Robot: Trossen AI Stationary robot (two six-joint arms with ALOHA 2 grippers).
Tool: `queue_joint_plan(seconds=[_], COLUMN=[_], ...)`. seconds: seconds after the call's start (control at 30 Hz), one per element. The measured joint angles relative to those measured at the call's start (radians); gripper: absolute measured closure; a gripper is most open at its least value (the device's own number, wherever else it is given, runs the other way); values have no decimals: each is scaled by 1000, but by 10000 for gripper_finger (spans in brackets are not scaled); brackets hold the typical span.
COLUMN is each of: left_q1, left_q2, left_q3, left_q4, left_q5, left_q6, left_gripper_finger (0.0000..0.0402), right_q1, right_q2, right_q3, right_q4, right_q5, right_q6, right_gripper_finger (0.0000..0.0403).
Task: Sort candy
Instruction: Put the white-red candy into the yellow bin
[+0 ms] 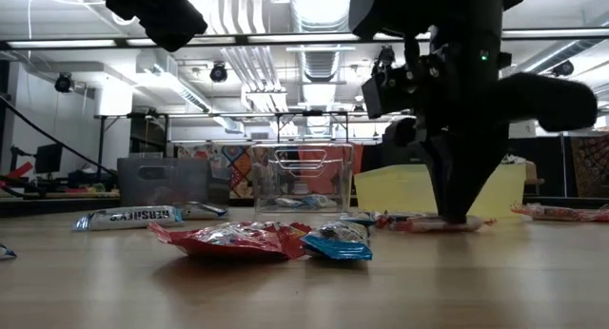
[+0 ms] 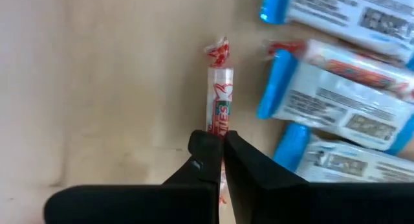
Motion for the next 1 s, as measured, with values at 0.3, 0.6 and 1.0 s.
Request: queue_joint_plan(seconds=[0.3,0.6,1.0], left_q1=[0,0,0], left_q2=[0,0,-1], left_q3=[0,0,0], left_q4=[-3,-2,-2], left_q5=[0,0,0], left_q6=[0,0,9], left_gripper_finger=[402,402,402], right_q1=[0,-69,-435], right_q2=[-14,-100,-242], right_q3=[95,245,226], right_q4=[-71,-305,-413], right_q5=[7,37,168], right_q6=[-15,-79,-339], right_gripper_finger=[394,394,394])
